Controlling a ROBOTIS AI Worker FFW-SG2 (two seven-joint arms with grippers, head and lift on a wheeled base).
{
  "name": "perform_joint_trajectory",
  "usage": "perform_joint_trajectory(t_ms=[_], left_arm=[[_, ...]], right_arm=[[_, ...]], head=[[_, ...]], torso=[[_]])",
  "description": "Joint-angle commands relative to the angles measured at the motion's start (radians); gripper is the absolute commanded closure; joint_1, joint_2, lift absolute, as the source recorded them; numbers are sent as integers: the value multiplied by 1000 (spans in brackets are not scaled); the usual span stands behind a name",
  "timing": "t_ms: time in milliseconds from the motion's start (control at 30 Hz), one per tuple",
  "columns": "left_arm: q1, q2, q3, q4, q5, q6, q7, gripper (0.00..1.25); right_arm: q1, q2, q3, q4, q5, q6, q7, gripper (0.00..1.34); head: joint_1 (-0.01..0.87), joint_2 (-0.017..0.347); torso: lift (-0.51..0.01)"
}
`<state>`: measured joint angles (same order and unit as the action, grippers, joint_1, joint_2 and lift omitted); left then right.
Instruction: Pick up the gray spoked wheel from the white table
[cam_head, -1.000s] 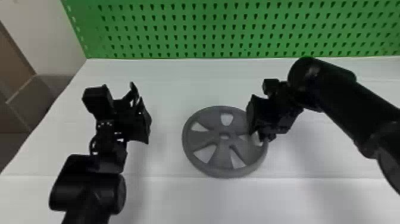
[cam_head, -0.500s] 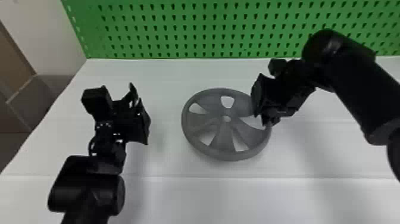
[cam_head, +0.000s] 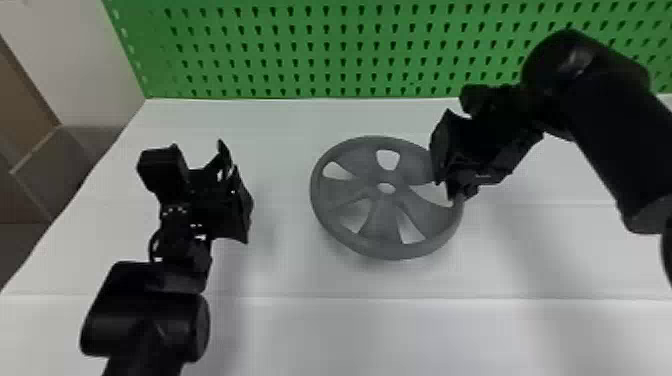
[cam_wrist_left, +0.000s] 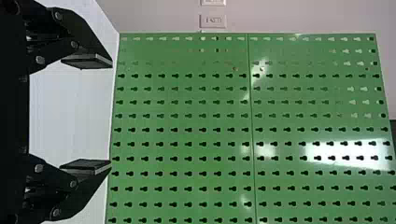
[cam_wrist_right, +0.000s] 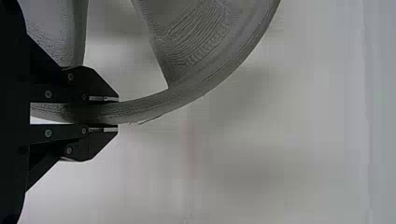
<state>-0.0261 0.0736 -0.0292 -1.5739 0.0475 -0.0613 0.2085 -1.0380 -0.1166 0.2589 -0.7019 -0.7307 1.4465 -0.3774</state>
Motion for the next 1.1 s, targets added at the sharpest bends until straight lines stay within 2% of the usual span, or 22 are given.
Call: perform_joint_trajectory(t_ms=[0,200,367,533,633,700,767,933,1067], left_arm=[[-1,0,0,0,0,0,0,486],[0,0,0,0,0,0,0,486],[2,0,2,0,3,0,0,486],[5,0,3,-1,6,0,0,486],[9,0,11,-6,6,0,0,486],[14,0,14,-11,8,0,0,486],[17,0,20,-17,8,0,0,486],[26,0,35,-34,9,0,0,486],[34,0,46,-44,9,0,0,486]], right_arm=[[-1,-2,-1,-1,-1,-2,0,1133],[4,-3,-3,-8,-1,-18,0,1133],[29,-12,-13,-37,19,-101,0,1133],[82,-38,-40,-148,36,-183,0,1133],[127,-49,-49,-254,44,-245,14,1131],[151,-44,-67,-306,54,-273,20,1131],[176,-40,-79,-358,85,-307,55,1131],[216,-20,-89,-439,212,-402,192,1131],[269,-5,-110,-515,260,-468,216,1131]], head=[[779,84],[779,84],[779,84],[779,84],[779,84],[779,84],[779,84],[779,84],[779,84]], torso=[[-76],[-76],[-76],[-76],[-76],[-76],[-76],[-76],[-76]])
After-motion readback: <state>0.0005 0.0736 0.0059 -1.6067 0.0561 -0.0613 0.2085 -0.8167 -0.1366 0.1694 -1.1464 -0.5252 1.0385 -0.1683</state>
